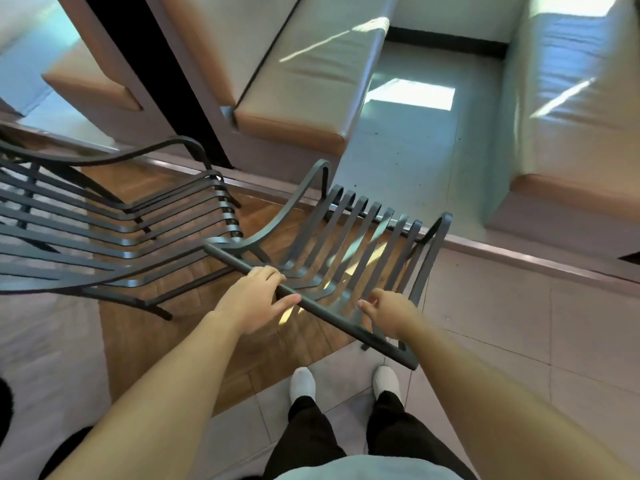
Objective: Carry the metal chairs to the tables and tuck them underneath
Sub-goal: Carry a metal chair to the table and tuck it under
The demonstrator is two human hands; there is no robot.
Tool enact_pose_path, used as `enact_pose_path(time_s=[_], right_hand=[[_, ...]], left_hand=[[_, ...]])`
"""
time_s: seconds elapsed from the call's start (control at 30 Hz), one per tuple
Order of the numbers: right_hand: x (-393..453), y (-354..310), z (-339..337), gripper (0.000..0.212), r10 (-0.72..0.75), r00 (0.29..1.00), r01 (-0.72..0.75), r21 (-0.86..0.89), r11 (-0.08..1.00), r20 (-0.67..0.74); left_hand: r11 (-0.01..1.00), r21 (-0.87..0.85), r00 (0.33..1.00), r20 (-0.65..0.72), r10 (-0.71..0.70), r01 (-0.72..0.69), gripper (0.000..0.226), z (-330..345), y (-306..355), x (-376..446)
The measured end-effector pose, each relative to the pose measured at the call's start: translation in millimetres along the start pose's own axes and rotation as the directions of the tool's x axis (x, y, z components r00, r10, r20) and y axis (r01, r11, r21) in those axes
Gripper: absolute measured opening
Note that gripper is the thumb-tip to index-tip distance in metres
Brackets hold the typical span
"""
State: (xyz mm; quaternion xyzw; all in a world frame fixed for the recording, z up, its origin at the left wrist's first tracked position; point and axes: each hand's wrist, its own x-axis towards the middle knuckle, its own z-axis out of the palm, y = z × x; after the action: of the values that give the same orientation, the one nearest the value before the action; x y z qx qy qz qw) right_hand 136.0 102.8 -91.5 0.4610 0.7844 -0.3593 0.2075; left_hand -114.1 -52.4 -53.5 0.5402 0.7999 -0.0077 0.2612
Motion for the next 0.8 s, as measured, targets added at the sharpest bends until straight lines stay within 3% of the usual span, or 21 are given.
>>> enact_pose_path(time_s=[0.2,0.33,0.5,0.6,0.8], right_hand=[[0,-28,54,0.058,0.092,0.996,-0.092,0.208,0.974,0.009],[-3,-35,68,0.071,0.057,0.998,-0.057,0.050,0.997,-0.011],[7,-42,71,0.035,0.147,0.988,-0.149,-0.040,0.988,-0.041],[13,-42,76,0.024,0.181,0.982,-0.185,-0.064,0.981,-0.061],[13,-37,78,0.022,0.153,0.987,-0.158,-0.098,0.983,-0.056]], left_hand=[[0.978,0.164,0.980,0.175,0.099,-0.128,0.095,1,-55,38],[0.933,0.284,0.965,0.203,0.168,-0.222,0.081,10,-74,60],[0.889,0.419,0.971,0.216,0.098,-0.183,0.044,6,-77,87],[0.867,0.466,0.971,0.228,0.075,-0.176,0.041,4,-77,93],[0.832,0.536,0.983,0.173,0.061,-0.146,0.045,6,-66,86]])
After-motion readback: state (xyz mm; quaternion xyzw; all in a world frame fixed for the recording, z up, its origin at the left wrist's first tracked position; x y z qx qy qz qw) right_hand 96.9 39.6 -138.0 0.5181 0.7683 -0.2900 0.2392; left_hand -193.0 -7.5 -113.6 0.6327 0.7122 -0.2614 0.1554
